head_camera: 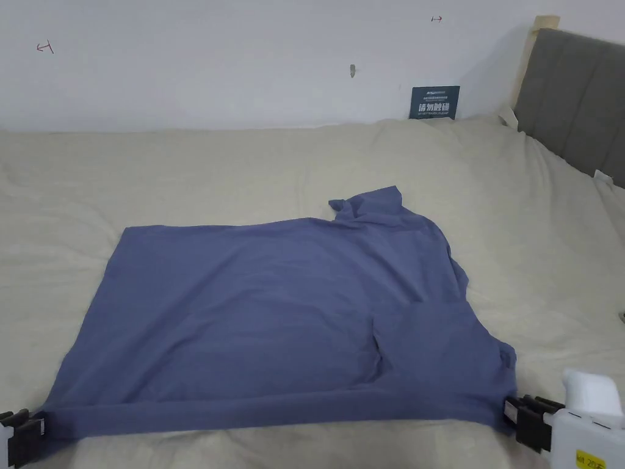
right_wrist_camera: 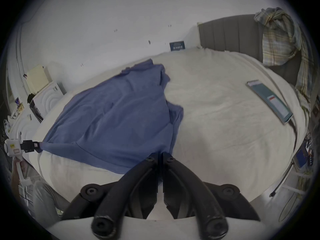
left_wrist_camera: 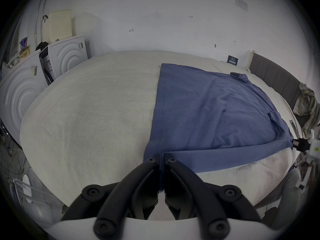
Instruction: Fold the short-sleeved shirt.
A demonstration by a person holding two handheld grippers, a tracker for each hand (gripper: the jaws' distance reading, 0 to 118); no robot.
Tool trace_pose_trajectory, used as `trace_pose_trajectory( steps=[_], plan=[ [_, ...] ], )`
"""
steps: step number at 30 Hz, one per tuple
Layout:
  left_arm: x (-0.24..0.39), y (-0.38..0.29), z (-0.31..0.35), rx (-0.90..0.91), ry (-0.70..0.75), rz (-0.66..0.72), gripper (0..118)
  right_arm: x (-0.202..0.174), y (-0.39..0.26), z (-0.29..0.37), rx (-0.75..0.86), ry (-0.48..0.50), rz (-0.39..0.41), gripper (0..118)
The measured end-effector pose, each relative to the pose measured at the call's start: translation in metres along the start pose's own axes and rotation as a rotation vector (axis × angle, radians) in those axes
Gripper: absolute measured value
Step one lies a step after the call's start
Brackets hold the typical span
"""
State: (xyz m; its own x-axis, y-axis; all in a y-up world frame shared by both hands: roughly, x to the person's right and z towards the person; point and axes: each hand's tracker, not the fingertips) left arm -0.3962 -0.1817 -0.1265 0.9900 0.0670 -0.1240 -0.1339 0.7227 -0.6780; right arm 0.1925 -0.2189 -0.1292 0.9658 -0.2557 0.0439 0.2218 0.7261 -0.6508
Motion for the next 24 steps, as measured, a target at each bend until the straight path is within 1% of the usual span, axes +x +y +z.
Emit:
trace_pose_trajectory(
  steps=[1,4,7,10,14,19,23,24],
  plan=[
    [0.000,0.000,0.000,-0.003,0.000,-0.001,5,0.002,0.001,0.003,0.017,0.012,-0.021,3],
    [0.001,0.002,0.002,-0.003,0.005,-0.019,5,0.006,0.006,0.013,0.047,0.020,-0.034,2],
    [0.000,0.007,0.004,0.001,0.002,-0.018,5,0.006,0.015,0.024,0.069,0.016,-0.022,2],
    [-0.002,0.012,0.008,0.014,0.000,-0.005,5,-0.006,0.026,0.038,0.100,0.026,0.006,2],
    [-0.003,0.025,0.009,0.036,-0.003,0.011,5,-0.017,0.052,0.041,0.141,0.037,0.038,2],
    [-0.002,0.063,-0.004,0.046,-0.015,0.005,5,-0.027,0.098,0.016,0.168,0.025,0.051,2],
    [0.003,0.100,-0.037,0.031,-0.012,0.001,5,-0.034,0.135,-0.022,0.157,0.024,0.060,2],
    [0.005,0.109,-0.046,0.019,-0.002,0.001,5,-0.035,0.144,-0.033,0.151,0.010,0.060,2]
  ],
)
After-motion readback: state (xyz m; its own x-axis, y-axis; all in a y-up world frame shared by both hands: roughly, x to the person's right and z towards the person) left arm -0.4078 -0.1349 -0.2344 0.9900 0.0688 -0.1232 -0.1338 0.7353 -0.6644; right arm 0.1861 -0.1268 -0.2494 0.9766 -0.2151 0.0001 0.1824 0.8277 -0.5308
